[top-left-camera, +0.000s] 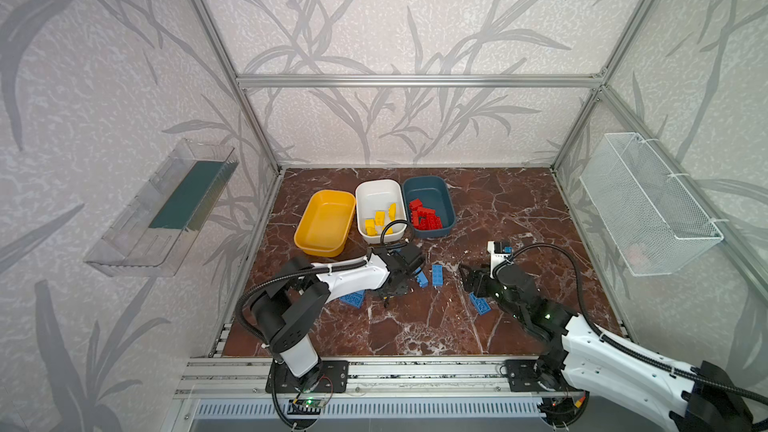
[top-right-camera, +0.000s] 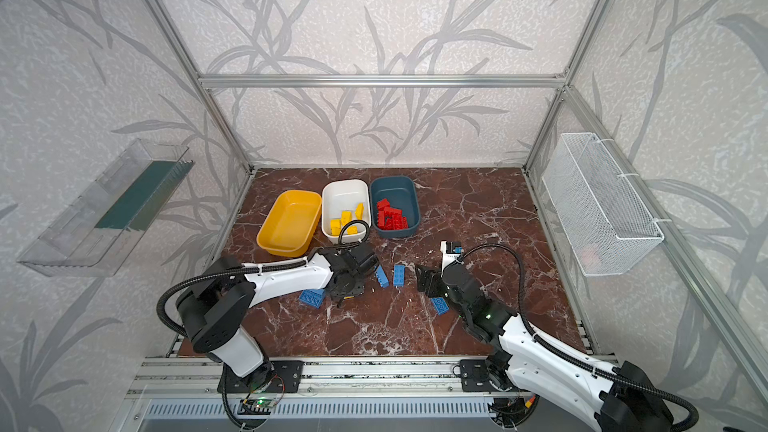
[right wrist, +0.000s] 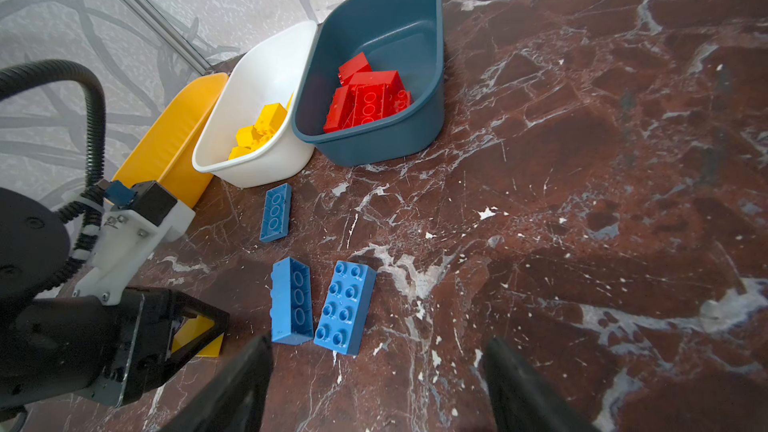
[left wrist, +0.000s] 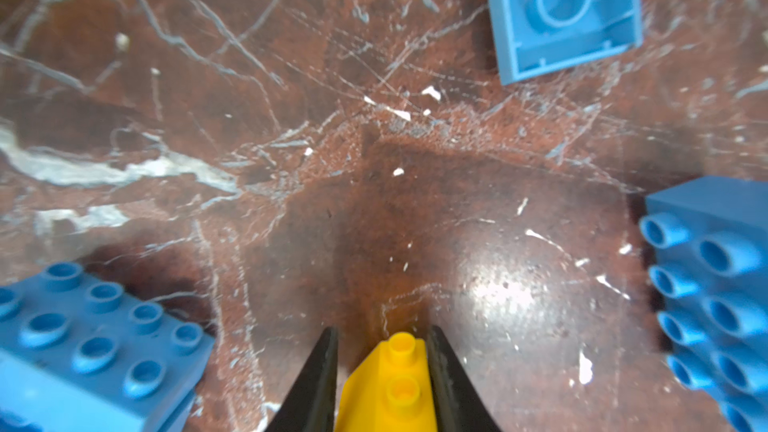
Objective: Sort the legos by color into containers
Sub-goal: 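Close the left gripper on the yellow slope brick and lift it, then carry the yellow slope brick over the white tub and open the left gripper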
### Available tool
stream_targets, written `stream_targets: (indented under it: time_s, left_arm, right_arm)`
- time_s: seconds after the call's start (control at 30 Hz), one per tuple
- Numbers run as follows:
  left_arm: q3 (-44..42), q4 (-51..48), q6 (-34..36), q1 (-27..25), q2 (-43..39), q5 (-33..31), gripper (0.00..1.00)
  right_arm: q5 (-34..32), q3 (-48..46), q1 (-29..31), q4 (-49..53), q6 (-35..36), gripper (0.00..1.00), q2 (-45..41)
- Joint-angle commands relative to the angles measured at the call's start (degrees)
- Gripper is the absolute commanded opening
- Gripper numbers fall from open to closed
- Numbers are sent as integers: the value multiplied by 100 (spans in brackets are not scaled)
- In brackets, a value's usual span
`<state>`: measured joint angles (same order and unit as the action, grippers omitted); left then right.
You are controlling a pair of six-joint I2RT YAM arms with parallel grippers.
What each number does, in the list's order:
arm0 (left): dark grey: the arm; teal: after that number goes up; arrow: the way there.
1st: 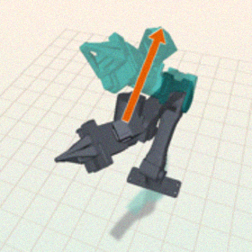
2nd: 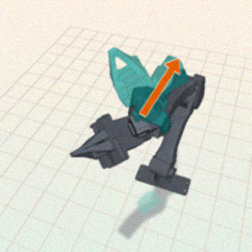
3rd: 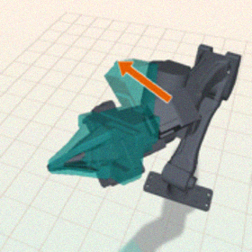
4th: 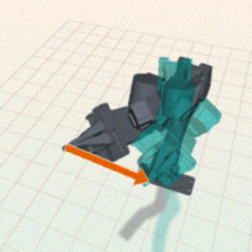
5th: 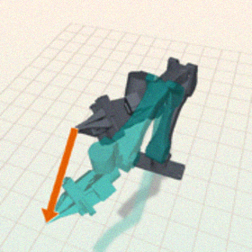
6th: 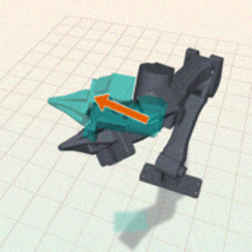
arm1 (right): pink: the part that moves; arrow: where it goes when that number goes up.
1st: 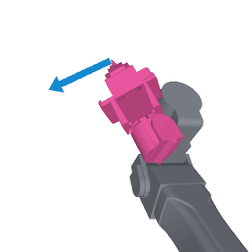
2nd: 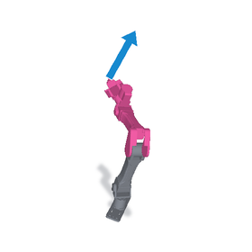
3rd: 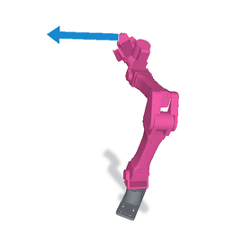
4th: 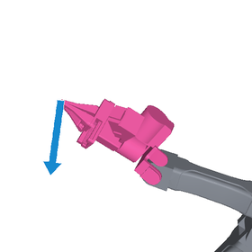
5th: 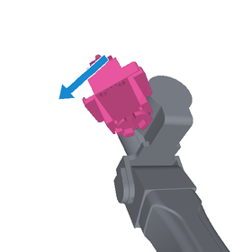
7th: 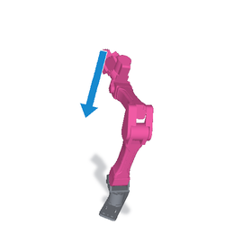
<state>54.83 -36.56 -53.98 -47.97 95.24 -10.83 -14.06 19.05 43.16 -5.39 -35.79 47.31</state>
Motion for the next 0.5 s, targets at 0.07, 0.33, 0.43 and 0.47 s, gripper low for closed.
stream_targets:
  time_s: [0.07, 0.33, 0.43, 0.47]
  left_arm:
    - [615, -596, 323, 3, -308, -462, 29]
    - [1712, -982, 1043, 588, -236, -409, 29]
    - [2172, -1067, 1297, 944, -59, -246, 29]
    - [2335, -1093, 1372, 1064, 27, -190, 29]
  right_arm:
    - [-50, -68, -27, -129, -37, 81, -46]
    - [-47, -117, -27, -129, -40, 81, -173]
    - [-48, -134, -27, -129, -35, 81, -218]
    - [-52, -142, -27, -130, -34, 81, -230]
